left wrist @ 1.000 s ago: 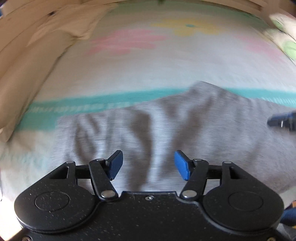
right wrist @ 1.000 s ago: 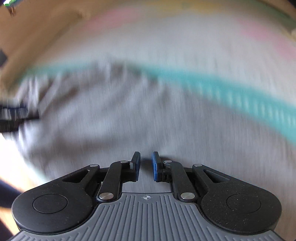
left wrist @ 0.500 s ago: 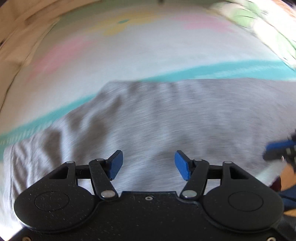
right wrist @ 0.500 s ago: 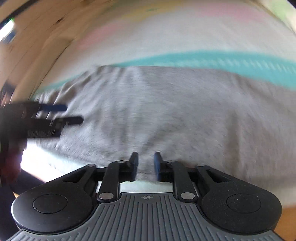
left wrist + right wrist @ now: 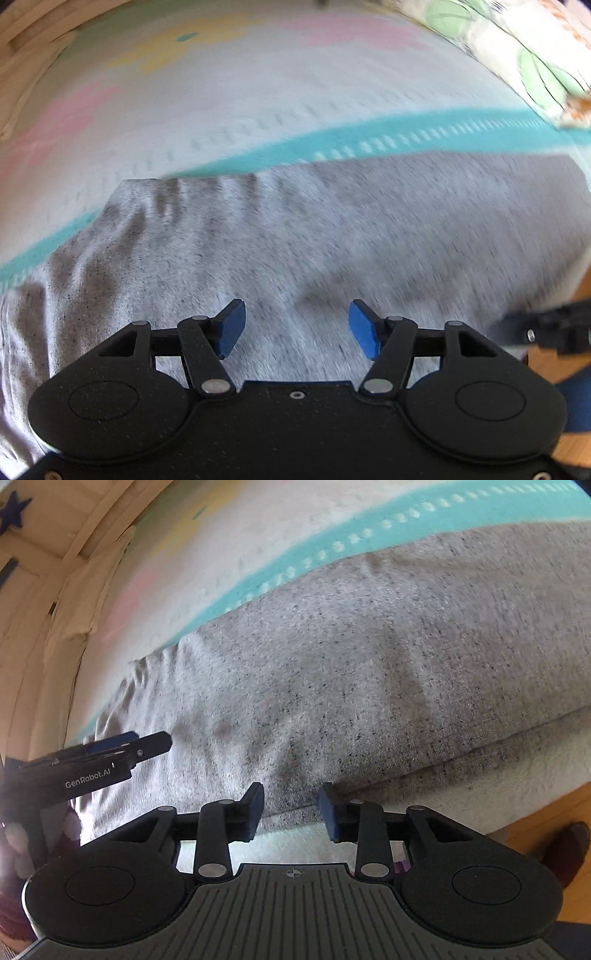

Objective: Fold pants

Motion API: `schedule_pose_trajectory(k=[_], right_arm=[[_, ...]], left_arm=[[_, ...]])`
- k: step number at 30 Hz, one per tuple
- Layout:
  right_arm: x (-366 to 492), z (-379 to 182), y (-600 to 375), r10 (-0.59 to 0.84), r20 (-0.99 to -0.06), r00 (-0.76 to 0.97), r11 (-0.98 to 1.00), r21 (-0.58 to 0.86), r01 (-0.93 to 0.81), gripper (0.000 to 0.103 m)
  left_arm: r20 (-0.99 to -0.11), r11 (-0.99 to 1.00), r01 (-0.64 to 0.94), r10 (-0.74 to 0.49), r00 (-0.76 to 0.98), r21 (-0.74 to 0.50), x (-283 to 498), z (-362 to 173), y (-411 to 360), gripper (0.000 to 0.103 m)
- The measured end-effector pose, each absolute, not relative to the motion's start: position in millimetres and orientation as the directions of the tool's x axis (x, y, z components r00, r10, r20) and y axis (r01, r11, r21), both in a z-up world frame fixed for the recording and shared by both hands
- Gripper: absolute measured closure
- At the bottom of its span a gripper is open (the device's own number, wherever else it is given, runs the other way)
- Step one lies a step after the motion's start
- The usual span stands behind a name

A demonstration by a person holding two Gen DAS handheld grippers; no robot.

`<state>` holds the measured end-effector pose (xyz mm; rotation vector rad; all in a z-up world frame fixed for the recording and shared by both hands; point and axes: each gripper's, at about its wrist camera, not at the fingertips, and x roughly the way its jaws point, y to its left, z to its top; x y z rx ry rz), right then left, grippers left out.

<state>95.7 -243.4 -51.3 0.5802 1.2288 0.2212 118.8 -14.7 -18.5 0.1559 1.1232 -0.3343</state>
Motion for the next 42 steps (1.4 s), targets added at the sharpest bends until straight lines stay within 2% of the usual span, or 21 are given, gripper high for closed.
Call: schedule_pose_trajectory(k=[9,15,17,18,23,25,29,31,33,34,42], right_arm=[[95.1,-58.7,-252.9,0.49,-0.815,0.309,0.796,0.563,0.223,0.066],[101.2,-68.1,-257.3,0.529,-0.776,0.343,0.721,0.624,0.3,0.065],[100.6,-66.8,-257.7,0.524,-0.768,0.369,0.717,0.631,0.295,0.077],[100.1,-64.7,-255.9,0.511,-0.774,0.374,0.736,0.618,0.275,0.098],[81.4,-34.4,-247.1,0.465,-0.759,0.455,0.806,0.576,0.136,0.102],[72.8,-32.2,-250.5,0.459,-0.757,0.465,0.808,0.573,0.135,0.103],[74.6,-54.7,-262.4,0.508,-0.753,0.419,0.74,0.63,0.237,0.096],[76.6,-58.8,-268.0,0.518,-0.741,0.428,0.708,0.652,0.271,0.072],[77.6,-59.4,-271.0,0.507,-0.735,0.45,0.692,0.659,0.295,0.064],[78.6,-60.2,-272.3,0.497,-0.742,0.45,0.693,0.651,0.309,0.061],[73.2,-65.1,-283.2,0.488,-0.751,0.444,0.669,0.649,0.363,0.061]], left_arm=[[-0.917,0.959,0.279,-0.144,0.371,-0.038,136.5,-25.6,-8.2,0.038],[-0.917,0.956,0.292,-0.151,0.369,-0.04,136.3,-27.1,-11.9,0.038],[-0.916,0.955,0.293,-0.152,0.372,-0.04,136.0,-27.3,-12.0,0.038],[-0.915,0.956,0.291,-0.149,0.374,-0.036,136.3,-28.1,-12.2,0.038],[-0.916,0.96,0.28,-0.134,0.378,-0.025,138.1,-29.7,-9.5,0.038],[-0.914,0.96,0.279,-0.135,0.384,-0.024,137.5,-28.0,-7.9,0.038],[-0.91,0.955,0.296,-0.126,0.396,-0.003,132.8,-26.6,-7.2,0.038],[-0.912,0.953,0.304,-0.123,0.39,0.001,131.7,-28.9,-8.2,0.038],[-0.918,0.952,0.308,-0.118,0.38,0.005,131.1,-32.0,-8.3,0.038],[-0.919,0.952,0.307,-0.114,0.376,0.007,130.7,-32.9,-8.7,0.038],[-0.913,0.955,0.296,-0.12,0.39,0.001,132.2,-24.8,-3.8,0.038]])
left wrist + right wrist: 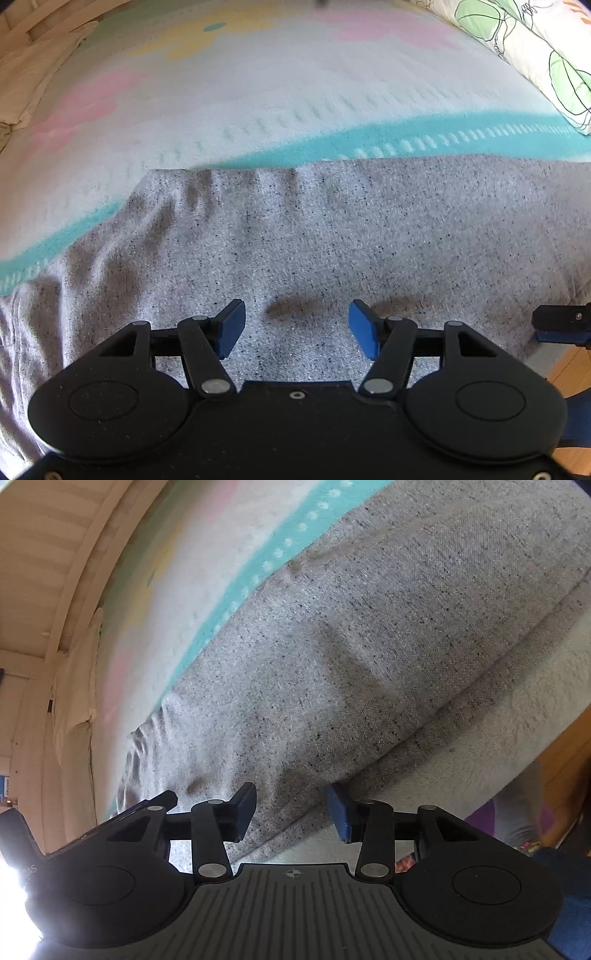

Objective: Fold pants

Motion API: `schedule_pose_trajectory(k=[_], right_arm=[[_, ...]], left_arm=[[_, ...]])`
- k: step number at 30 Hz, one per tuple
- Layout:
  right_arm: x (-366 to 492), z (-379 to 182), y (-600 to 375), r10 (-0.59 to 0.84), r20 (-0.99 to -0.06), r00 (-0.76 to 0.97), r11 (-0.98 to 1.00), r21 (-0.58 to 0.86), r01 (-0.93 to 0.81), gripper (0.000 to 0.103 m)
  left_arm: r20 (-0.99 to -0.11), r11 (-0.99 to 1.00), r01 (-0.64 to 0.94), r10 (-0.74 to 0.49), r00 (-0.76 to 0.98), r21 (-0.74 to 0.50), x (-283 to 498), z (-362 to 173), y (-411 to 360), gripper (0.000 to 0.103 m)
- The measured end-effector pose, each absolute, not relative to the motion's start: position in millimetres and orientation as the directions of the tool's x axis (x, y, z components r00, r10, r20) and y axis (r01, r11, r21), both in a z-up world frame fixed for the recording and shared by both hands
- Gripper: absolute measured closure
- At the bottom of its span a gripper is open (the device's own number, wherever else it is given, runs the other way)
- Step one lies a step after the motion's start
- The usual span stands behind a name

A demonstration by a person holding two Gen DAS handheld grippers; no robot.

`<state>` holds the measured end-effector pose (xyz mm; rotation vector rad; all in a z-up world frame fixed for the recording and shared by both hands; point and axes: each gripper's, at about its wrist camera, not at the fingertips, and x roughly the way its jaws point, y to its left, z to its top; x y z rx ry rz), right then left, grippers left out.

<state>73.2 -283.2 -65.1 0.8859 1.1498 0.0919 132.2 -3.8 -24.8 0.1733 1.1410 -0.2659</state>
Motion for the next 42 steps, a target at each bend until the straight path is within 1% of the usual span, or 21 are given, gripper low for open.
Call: schedule_pose_trajectory(k=[6,9,10,11,13,14,16,18,22,23,26,28,29,30,31,32,34,37,39,40,42], right_arm=[[75.1,-69.4,-280.1,0.499,-0.757,0.422,0.661,0.648,0.379,0.061],[77.9,-74.3,-280.1,0.513,-0.74,0.435,0.63,0.668,0.395,0.059],[78.8,-76.0,-280.6,0.519,-0.732,0.441,0.616,0.678,0.401,0.054],[79.4,-77.0,-281.4,0.527,-0.722,0.449,0.598,0.69,0.408,0.052],[81.4,-77.9,-278.6,0.532,-0.711,0.46,0.586,0.701,0.406,0.051],[81.1,-76.3,-277.3,0.526,-0.714,0.462,0.599,0.697,0.393,0.053],[79.7,-72.5,-273.3,0.495,-0.732,0.468,0.651,0.67,0.358,0.099],[77.6,-67.1,-268.9,0.474,-0.741,0.476,0.69,0.648,0.322,0.099],[63.7,-40.5,-260.0,0.432,-0.722,0.54,0.757,0.616,0.219,0.099],[61.7,-41.0,-259.6,0.429,-0.729,0.534,0.763,0.608,0.218,0.099],[68.2,-67.8,-262.4,0.444,-0.79,0.423,0.763,0.581,0.284,0.098],[69.6,-72.6,-268.1,0.47,-0.78,0.415,0.729,0.607,0.317,0.097],[70.5,-70.0,-270.5,0.48,-0.779,0.403,0.726,0.611,0.315,0.096],[69.6,-65.1,-273.6,0.482,-0.782,0.394,0.729,0.608,0.315,0.089],[67.8,-59.7,-276.8,0.476,-0.786,0.393,0.734,0.602,0.315,0.085],[64.7,-51.7,-280.2,0.463,-0.789,0.404,0.743,0.594,0.308,0.084],[61.0,-36.6,-284.1,0.432,-0.787,0.441,0.771,0.576,0.273,0.084],[69.5,-22.5,-284.6,0.365,-0.794,0.485,0.819,0.522,0.238,0.084],[82.9,-24.4,-281.9,0.335,-0.811,0.479,0.853,0.478,0.212,0.084],[91.6,-28.4,-278.6,0.319,-0.83,0.458,0.878,0.44,0.187,0.084],[105.1,-33.8,-272.8,0.231,-0.878,0.419,0.935,0.319,0.154,0.084]], left_arm=[[-0.916,0.957,0.291,-0.121,0.383,-0.005,132.4,-25.2,-1.8,0.038],[-0.916,0.956,0.294,-0.124,0.382,-0.007,132.8,-26.0,-2.7,0.038],[-0.916,0.956,0.294,-0.122,0.382,-0.005,132.9,-26.5,-3.3,0.038],[-0.916,0.956,0.294,-0.121,0.382,-0.003,133.1,-26.9,-3.9,0.038],[-0.916,0.955,0.295,-0.121,0.382,-0.004,132.9,-27.2,-4.8,0.038],[-0.916,0.955,0.297,-0.122,0.381,-0.004,133.0,-27.5,-5.5,0.038],[-0.916,0.953,0.303,-0.12,0.382,0.002,132.8,-28.9,-7.3,0.038],[-0.917,0.953,0.304,-0.115,0.382,0.008,132.2,-30.2,-9.0,0.038],[-0.916,0.952,0.305,-0.118,0.383,0.005,131.5,-30.0,-8.4,0.038],[-0.915,0.952,0.305,-0.119,0.386,0.005,131.4,-29.4,-8.1,0.038],[-0.913,0.951,0.31,-0.127,0.387,-0.001,128.8,-28.4,-5.9,0.038],[-0.923,0.946,0.325,-0.132,0.363,-0.008,126.5,-32.7,-6.7,0.038],[-0.931,0.942,0.335,-0.128,0.34,-0.007,125.2,-38.4,-9.1,0.037],[-0.935,0.939,0.344,-0.118,0.336,0.005,122.7,-43.4,-11.9,0.037],[-0.927,0.935,0.352,-0.108,0.359,0.028,119.0,-44.1,-13.5,0.034],[-0.922,0.925,0.375,-0.091,0.376,0.061,115.0,-44.3,-16.5,0.034],[-0.926,0.916,0.395,-0.084,0.368,0.074,112.2,-43.4,-17.4,0.034],[-0.931,0.931,0.364,-0.097,0.352,0.04,113.0,-44.4,-11.8,0.034],[-0.93,0.933,0.358,-0.095,0.356,0.041,112.1,-45.0,-12.9,0.034],[-0.928,0.933,0.356,-0.093,0.361,0.045,111.4,-45.2,-13.9,0.034],[-0.925,0.934,0.354,-0.086,0.37,0.054,110.5,-45.5,-15.3,0.034]])
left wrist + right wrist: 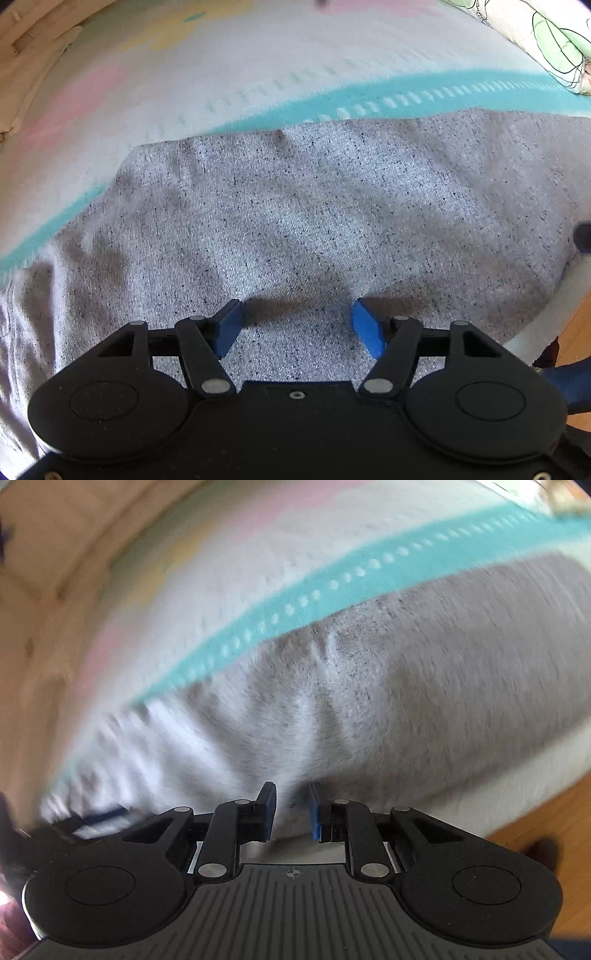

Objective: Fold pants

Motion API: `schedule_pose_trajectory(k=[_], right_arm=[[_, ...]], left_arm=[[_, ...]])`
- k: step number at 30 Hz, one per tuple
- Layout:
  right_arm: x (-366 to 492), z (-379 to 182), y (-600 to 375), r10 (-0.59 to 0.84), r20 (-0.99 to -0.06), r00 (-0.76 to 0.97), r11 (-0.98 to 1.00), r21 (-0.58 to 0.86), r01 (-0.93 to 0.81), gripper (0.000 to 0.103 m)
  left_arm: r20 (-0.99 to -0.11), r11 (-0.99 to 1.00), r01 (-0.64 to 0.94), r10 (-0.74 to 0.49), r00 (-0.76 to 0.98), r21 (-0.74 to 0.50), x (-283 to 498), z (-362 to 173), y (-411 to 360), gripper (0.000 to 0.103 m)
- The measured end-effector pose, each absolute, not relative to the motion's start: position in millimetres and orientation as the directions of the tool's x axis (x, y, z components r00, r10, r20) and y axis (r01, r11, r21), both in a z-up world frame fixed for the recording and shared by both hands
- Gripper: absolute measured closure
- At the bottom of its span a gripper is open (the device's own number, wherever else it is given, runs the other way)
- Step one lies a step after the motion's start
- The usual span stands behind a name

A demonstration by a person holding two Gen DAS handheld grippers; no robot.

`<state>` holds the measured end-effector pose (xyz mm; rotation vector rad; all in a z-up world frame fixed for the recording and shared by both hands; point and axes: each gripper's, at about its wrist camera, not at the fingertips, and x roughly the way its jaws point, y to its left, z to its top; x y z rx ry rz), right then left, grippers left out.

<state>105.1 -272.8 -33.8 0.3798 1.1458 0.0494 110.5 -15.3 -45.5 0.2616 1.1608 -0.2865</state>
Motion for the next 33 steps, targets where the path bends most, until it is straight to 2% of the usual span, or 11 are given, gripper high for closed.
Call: schedule_pose_trajectory(k=[3,6,10,13,15,17,19,22,26,29,33], right_arm=[[119.1,-40.0,-289.0,0.027,-0.924,0.381,0.99,0.078,0.118,0.085],[132.5,-39.4,-334.0,0.063,-0.939,0.337,0.963,0.146,0.227,0.086],[138.7,-36.7,-370.8,-0.095,-0.947,0.305,0.954,0.001,0.3,0.085],[135.8,-30.1,-405.8,-0.023,-0.944,0.33,0.903,0.122,0.411,0.084],[127.7,-15.7,-434.6,-0.047,-0.916,0.398,0.852,0.172,0.495,0.083],[114.8,-4.1,-467.4,-0.077,-0.889,0.451,0.783,0.226,0.58,0.076],[99.3,-0.8,-500.0,-0.107,-0.877,0.468,0.696,0.27,0.666,0.062],[77.4,-6.9,-528.6,-0.15,-0.873,0.463,0.569,0.306,0.763,0.062],[77.0,-20.6,-524.6,-0.14,-0.883,0.448,0.541,0.311,0.781,0.062],[84.1,-28.9,-522.5,-0.123,-0.888,0.443,0.551,0.31,0.775,0.062],[82.5,-26.5,-519.2,-0.103,-0.899,0.427,0.565,0.3,0.768,0.062]], left_arm=[[-0.924,0.931,0.359,-0.083,0.374,0.062,110.7,-45.9,-15.8,0.034],[-0.927,0.935,0.351,-0.092,0.363,0.045,112.0,-44.7,-12.7,0.033],[-0.931,0.941,0.338,-0.099,0.35,0.027,113.9,-43.9,-9.1,0.033],[-0.928,0.938,0.344,-0.095,0.36,0.038,113.2,-43.6,-9.4,0.035],[-0.924,0.935,0.353,-0.107,0.366,0.031,112.0,-41.4,-12.1,0.038],[-0.918,0.931,0.364,-0.135,0.373,0.011,110.4,-36.4,-16.5,0.038],[-0.907,0.922,0.386,-0.178,0.382,-0.019,108.4,-30.7,-23.9,0.038],[-0.882,0.893,0.447,-0.243,0.404,-0.041,104.0,-21.6,-42.6,0.038],[-0.871,0.857,0.511,-0.302,0.387,-0.07,101.9,-25.1,-67.0,0.038],[-0.919,0.84,0.538,-0.263,0.293,-0.068,105.0,-46.3,-81.6,0.037],[-0.913,0.811,0.585,-0.228,0.337,0.014,96.1,-45.2,-93.8,0.036]])
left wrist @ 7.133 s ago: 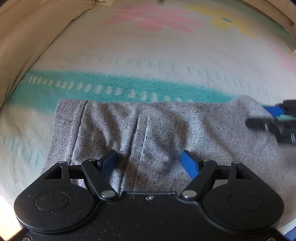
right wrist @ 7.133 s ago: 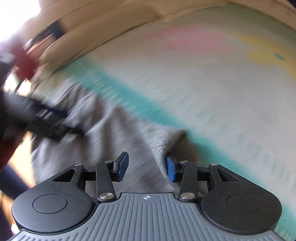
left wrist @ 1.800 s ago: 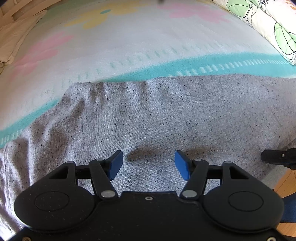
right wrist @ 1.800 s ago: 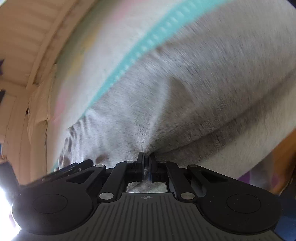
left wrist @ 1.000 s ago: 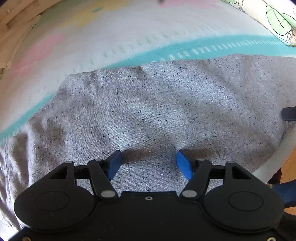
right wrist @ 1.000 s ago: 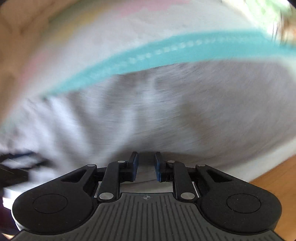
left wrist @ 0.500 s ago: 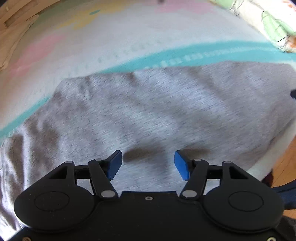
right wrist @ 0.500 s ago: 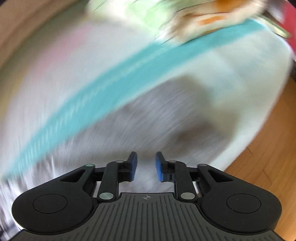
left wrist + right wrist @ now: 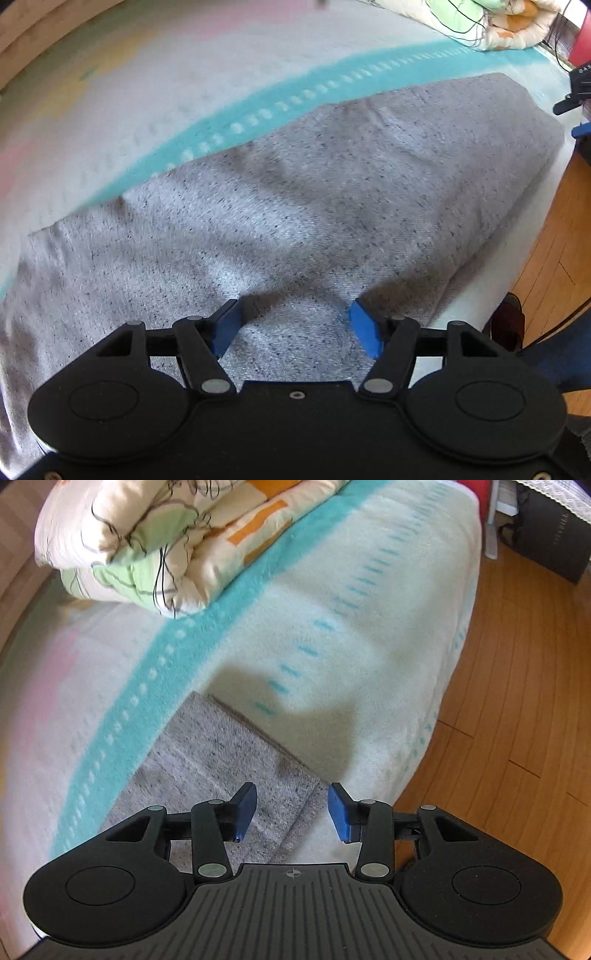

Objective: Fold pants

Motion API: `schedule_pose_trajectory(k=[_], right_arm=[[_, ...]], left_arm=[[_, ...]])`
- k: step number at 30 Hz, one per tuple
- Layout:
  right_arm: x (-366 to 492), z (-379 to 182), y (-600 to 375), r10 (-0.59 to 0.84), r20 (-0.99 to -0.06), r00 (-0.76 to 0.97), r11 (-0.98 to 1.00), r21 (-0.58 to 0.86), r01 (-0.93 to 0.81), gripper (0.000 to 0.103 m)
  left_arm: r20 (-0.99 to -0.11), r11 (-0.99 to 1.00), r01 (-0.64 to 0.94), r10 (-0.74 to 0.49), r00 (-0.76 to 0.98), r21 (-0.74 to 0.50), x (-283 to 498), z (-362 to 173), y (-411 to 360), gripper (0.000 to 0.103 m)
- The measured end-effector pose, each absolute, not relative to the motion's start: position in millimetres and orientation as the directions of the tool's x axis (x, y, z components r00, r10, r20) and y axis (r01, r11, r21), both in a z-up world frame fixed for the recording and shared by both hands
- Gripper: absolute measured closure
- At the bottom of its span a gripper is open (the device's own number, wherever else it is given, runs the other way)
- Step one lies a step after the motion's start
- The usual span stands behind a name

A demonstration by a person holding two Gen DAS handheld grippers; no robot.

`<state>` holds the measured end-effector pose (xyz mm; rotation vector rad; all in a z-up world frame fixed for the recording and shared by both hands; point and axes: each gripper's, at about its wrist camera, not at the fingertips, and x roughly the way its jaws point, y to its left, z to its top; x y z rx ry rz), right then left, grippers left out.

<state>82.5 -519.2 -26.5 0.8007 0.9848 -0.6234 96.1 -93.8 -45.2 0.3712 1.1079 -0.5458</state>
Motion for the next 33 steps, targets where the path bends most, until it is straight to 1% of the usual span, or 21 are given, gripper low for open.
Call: schedule_pose_trajectory(k=[2,5,6,7,8,10,12,14,16,17,18,19,20,21,22,25,29,31,33], right_arm=[[87.1,-29.1,-517.3,-0.085,-0.901,0.426,0.574,0.305,0.76,0.062],[93.2,-30.9,-509.6,-0.075,-0.917,0.393,0.611,0.269,0.744,0.062],[96.5,-32.0,-506.0,-0.079,-0.919,0.385,0.633,0.253,0.732,0.07],[99.4,-31.1,-501.7,-0.085,-0.918,0.387,0.66,0.238,0.712,0.091],[101.8,-27.8,-497.2,-0.101,-0.913,0.394,0.689,0.222,0.69,0.096],[104.2,-15.9,-483.7,-0.172,-0.893,0.416,0.757,0.151,0.636,0.097],[103.4,-10.2,-481.0,-0.235,-0.878,0.417,0.772,0.091,0.628,0.098],[105.7,-20.7,-489.8,-0.214,-0.902,0.375,0.747,0.096,0.658,0.098],[108.9,-27.5,-490.9,-0.192,-0.914,0.356,0.754,0.094,0.65,0.098],[108.6,-26.2,-491.2,-0.192,-0.911,0.364,0.755,0.1,0.648,0.097],[105.1,-21.7,-493.9,-0.186,-0.901,0.391,0.734,0.137,0.665,0.095],[99.4,-16.7,-499.0,-0.174,-0.886,0.429,0.701,0.194,0.686,0.091],[92.6,-12.4,-505.5,-0.164,-0.868,0.469,0.662,0.256,0.705,0.084],[86.1,-8.5,-511.5,-0.164,-0.852,0.496,0.624,0.3,0.721,0.071],[80.8,-7.4,-516.3,-0.168,-0.845,0.508,0.594,0.325,0.736,0.06],[72.2,-13.9,-526.4,-0.152,-0.853,0.499,0.539,0.351,0.765,0.056],[66.9,-27.4,-530.4,-0.103,-0.868,0.486,0.487,0.382,0.785,0.055],[67.7,-34.0,-532.0,-0.071,-0.87,0.489,0.468,0.403,0.786,0.053],[67.9,-38.4,-530.9,-0.062,-0.879,0.473,0.461,0.395,0.795,0.052]], left_arm=[[-0.914,0.817,0.576,-0.234,0.33,-0.002,98.8,-45.6,-91.4,0.036],[-0.915,0.822,0.57,-0.249,0.317,-0.027,101.2,-44.7,-88.2,0.036],[-0.915,0.822,0.568,-0.254,0.315,-0.032,100.7,-44.7,-87.5,0.036],[-0.914,0.823,0.567,-0.257,0.314,-0.036,101.1,-43.1,-86.0,0.036],[-0.913,0.822,0.569,-0.259,0.314,-0.037,100.9,-42.9,-85.5,0.036],[-0.913,0.82,0.572,-0.259,0.315,-0.036,98.6,-42.3,-87.0,0.036],[-0.913,0.82,0.572,-0.262,0.312,-0.04,99.0,-41.7,-86.3,0.036],[-0.914,0.818,0.572,-0.271,0.303,-0.053,100.8,-41.9,-85.4,0.036],[-0.913,0.823,0.563,-0.286,0.29,-0.079,105.6,-41.7,-82.6,0.037],[-0.913,0.827,0.555,-0.292,0.283,-0.093,107.8,-41.3,-80.7,0.037],[-0.914,0.829,0.551,-0.293,0.28,-0.097,109.3,-42.7,-81.1,0.037],[-0.914,0.828,0.552,-0.292,0.28,-0.096,109.5,-43.0,-81.0,0.037],[-0.915,0.825,0.558,-0.29,0.282,-0.09,108.6,-43.2,-81.6,0.037],[-0.914,0.823,0.563,-0.287,0.285,-0.083,107.6,-43.4,-82.6,0.037],[-0.914,0.82,0.567,-0.283,0.289,-0.075,106.8,-43.9,-83.4,0.037],[-0.914,0.817,0.574,-0.275,0.297,-0.059,105.6,-45.0,-85.9,0.037],[-0.915,0.817,0.574,-0.272,0.299,-0.055,106.4,-44.9,-85.5,0.036],[-0.915,0.817,0.574,-0.273,0.298,-0.056,106.9,-44.5,-84.9,0.036],[-0.915,0.817,0.573,-0.273,0.297,-0.058,107.0,-44.0,-84.7,0.036]])
